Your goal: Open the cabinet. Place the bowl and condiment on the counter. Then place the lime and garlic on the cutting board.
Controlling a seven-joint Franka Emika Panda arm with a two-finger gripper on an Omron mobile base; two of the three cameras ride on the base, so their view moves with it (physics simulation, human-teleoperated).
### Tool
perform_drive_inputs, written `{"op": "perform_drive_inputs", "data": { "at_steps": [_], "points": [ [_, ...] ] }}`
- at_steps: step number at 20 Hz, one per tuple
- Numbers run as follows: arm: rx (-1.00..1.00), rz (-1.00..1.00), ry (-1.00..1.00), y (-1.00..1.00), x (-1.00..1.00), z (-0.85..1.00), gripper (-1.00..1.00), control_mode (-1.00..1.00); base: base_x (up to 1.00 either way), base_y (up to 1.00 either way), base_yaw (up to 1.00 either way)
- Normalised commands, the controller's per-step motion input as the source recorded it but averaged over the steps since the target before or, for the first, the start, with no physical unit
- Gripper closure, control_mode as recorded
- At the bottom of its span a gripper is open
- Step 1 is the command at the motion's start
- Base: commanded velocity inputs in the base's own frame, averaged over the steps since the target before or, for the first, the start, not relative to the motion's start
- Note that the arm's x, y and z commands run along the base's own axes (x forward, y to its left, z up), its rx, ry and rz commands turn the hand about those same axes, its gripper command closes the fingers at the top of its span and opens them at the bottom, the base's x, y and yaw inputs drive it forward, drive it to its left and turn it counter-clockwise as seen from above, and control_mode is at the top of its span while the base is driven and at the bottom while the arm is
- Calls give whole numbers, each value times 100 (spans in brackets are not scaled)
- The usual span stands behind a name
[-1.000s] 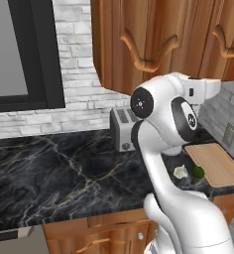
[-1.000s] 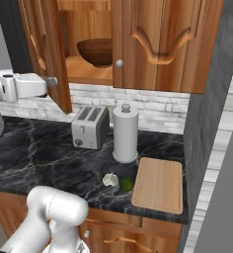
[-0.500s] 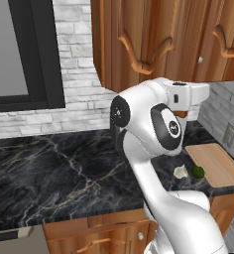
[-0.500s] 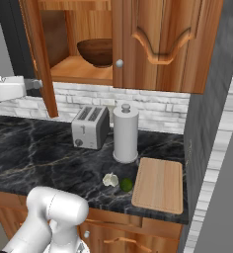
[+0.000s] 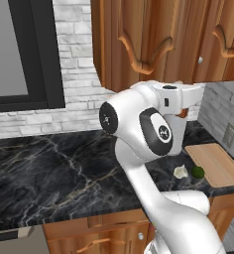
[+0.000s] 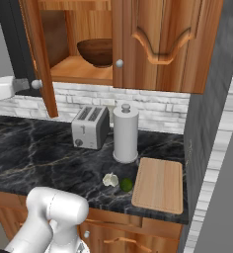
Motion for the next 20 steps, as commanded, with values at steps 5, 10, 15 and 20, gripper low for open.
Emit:
{"op": "perform_drive_inputs", "data": {
  "at_steps": [5,10,15,20],
  "points": [
    [-5,0,0,17,-44,4,-100,-100,0,0,0],
    [-5,0,2,2,-61,1,-100,-100,0,0,0],
    [-10,1,13,1,-63,0,-100,-100,0,0,0],
    [-13,3,24,0,-55,-2,-100,-100,0,0,0]
  ]
}}
